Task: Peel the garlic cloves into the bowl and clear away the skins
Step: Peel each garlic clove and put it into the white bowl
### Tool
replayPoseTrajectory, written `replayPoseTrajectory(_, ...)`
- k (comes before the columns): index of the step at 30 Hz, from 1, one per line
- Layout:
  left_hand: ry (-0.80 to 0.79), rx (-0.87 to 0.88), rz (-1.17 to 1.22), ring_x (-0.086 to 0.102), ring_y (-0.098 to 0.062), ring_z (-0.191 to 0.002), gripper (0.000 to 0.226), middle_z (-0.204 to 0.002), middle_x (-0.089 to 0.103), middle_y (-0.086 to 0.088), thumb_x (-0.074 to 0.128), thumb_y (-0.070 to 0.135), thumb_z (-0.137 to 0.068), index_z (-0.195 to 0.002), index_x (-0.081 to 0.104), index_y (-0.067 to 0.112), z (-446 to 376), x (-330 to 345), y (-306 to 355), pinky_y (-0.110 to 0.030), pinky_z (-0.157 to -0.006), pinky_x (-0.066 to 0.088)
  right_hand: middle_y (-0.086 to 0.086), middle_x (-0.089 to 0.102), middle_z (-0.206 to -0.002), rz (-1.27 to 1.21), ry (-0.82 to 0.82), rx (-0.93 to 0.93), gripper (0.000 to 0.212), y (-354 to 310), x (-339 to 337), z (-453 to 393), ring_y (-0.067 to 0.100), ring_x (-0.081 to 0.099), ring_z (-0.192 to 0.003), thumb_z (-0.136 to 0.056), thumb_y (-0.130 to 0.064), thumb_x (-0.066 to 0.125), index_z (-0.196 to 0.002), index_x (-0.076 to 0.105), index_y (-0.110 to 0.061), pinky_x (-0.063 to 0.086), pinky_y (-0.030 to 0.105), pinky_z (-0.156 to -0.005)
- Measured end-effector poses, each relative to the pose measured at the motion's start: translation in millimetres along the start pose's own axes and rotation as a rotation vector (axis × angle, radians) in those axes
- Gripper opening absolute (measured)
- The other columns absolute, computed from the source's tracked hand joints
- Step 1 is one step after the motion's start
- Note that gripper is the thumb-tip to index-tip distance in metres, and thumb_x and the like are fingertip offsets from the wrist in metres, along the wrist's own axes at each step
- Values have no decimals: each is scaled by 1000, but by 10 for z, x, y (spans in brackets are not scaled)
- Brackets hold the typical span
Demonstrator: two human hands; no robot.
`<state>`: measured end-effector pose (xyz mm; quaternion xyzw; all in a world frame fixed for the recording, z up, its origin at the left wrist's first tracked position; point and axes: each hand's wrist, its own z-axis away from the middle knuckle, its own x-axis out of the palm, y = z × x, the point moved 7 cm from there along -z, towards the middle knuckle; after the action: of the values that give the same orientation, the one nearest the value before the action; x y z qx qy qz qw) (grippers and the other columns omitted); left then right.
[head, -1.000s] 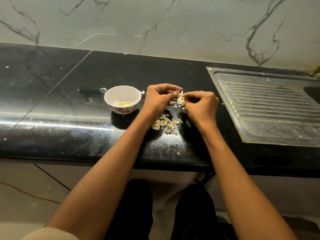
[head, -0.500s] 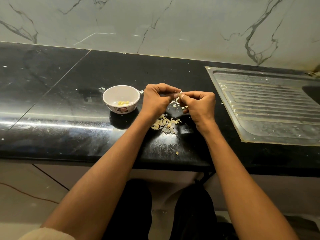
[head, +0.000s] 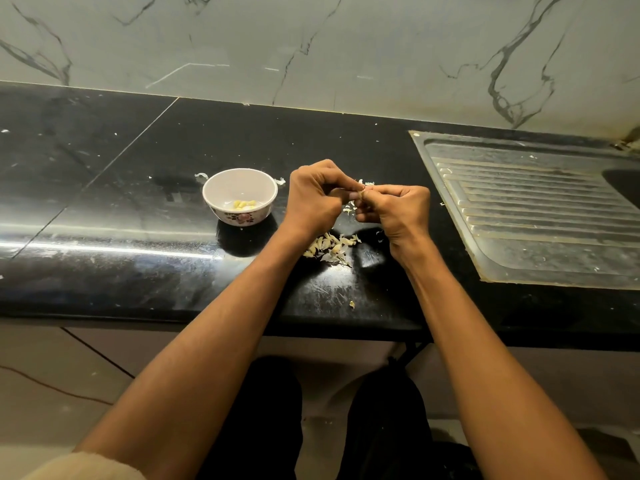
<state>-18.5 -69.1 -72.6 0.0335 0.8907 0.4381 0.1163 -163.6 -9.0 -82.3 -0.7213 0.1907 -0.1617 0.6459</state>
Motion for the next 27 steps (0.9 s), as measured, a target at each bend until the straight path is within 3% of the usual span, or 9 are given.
replayPoseTrajectory(2, 6, 25, -15, 67, -13, -69, 22, -77, 67, -2, 75, -14, -74, -81, 81, 6, -2, 4, 12, -32, -62, 59, 12, 70, -61, -35, -4, 38, 11, 27, 5, -15, 16, 63, -48, -83, 8, 73, -75, 77, 2, 53, 22, -49)
replayPoseTrajectory(6, 10, 61, -27, 65, -7, -70, 28, -79, 68, -12, 71, -22, -74, -81, 80, 4, -4, 9, 47, -16, -65, 53, 12, 68, -62, -90, -29, 81, 5, 58, 21, -16, 16, 62, -51, -82, 5, 76, -77, 77, 3, 54, 22, -50)
replayPoseTrajectory(12, 27, -186, 208, 71, -13, -76, 16, -83, 76, -11, 79, -8, -79, -87, 79, 5, -13, 9, -99, -25, -72, 55, 11, 69, -65, -131, -40, 105, 11, 84, 23, -44, 16, 63, -55, -86, 3, 73, -94, 76, 11, 56, 22, -53)
replayPoseTrajectory(15, 17, -252, 285, 73, -15, -81, 13, -86, 78, -8, 78, -6, -82, -90, 79, 4, -1, 25, -125, -26, -74, 56, 10, 70, -64, -134, -22, 94, 5, 67, 9, -49, 17, 64, -54, -86, 5, 72, -85, 76, 7, 56, 24, -54)
replayPoseTrajectory(27, -49, -373, 420, 68, -15, -79, 11, -88, 76, -10, 71, 2, -92, -101, 77, 2, 13, 77, -202, -25, -67, 56, 10, 69, -63, -112, -37, 15, 14, -9, 30, -10, 16, 62, -52, -87, 8, 68, -77, 76, 1, 56, 23, -53)
